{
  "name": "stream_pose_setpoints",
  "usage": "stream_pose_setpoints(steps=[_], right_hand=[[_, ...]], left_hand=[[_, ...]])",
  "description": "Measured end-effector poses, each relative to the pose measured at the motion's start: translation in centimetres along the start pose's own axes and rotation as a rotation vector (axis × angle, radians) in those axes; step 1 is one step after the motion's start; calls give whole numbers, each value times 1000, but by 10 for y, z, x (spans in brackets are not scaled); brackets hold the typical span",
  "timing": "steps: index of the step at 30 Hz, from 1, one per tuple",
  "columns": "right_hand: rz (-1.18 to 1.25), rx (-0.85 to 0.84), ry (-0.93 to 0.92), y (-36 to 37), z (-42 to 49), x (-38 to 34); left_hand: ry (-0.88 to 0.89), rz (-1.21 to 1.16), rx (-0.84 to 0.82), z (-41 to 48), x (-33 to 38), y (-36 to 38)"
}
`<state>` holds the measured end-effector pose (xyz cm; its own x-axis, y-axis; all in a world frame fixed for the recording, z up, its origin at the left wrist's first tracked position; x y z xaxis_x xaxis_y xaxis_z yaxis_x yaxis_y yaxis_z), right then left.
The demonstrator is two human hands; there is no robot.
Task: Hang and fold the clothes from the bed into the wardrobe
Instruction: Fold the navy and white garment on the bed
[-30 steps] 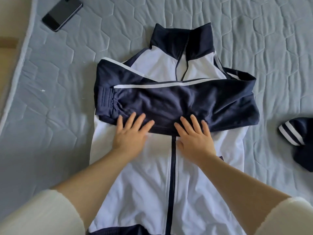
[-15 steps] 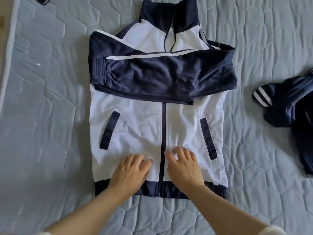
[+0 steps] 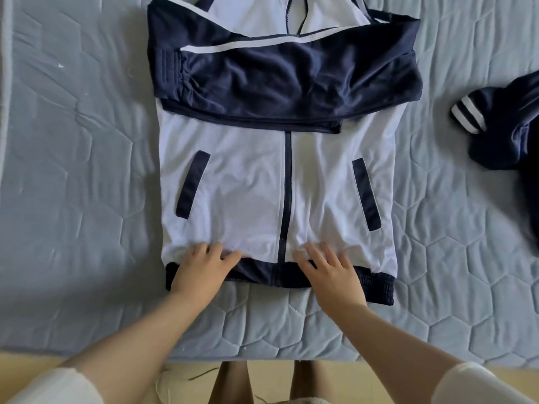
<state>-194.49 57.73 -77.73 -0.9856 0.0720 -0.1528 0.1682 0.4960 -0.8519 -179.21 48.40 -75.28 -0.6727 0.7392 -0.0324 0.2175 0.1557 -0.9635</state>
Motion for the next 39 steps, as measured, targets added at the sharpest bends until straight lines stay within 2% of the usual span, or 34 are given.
stream_pose_setpoints(steps=[2, 5, 7, 10, 16, 19, 24, 33, 36, 39], right_hand=[[25, -5, -10, -4, -2, -2], [66, -25, -6, -7, -7, -5], [81, -14, 40, -12, -9, -2], [48, 2, 145, -25, -15, 10], [48, -2, 200, -61, -32, 16], [48, -80, 191, -73, -45, 11], [66, -233, 193, -83, -83, -2], [133, -520, 155, -77, -158, -26], [172, -552, 161, -83, -166, -30], [166, -491, 172, -105, -152, -20]], left_hand=[[29, -63, -165, -11, 0, 7], [-21, -120, -401, -33, -11, 28], [-69, -123, -397, -29, -17, 22], [-44, -129, -326, -20, -20, 10], [-72, -223, -401, -24, -24, -17], [-53, -194, -449, -34, -25, -38], [-121, -218, -509, -65, -21, -70], [-110, -460, -916, -140, 9, -93], [-81, -435, -930, -138, 9, -105], [-75, -471, -880, -116, 0, -119]])
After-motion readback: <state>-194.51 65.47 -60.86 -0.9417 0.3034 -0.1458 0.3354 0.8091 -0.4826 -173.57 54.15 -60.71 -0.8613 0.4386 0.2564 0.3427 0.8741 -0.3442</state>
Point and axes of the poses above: each hand's wrist, its own z-axis towards the middle knuckle, its own y-axis out of the palm, x = y × z, the point moved 9 cm from there along z, towards the middle knuckle, and after that the axes turned 13 degrees about x, right-handed, at the moved point
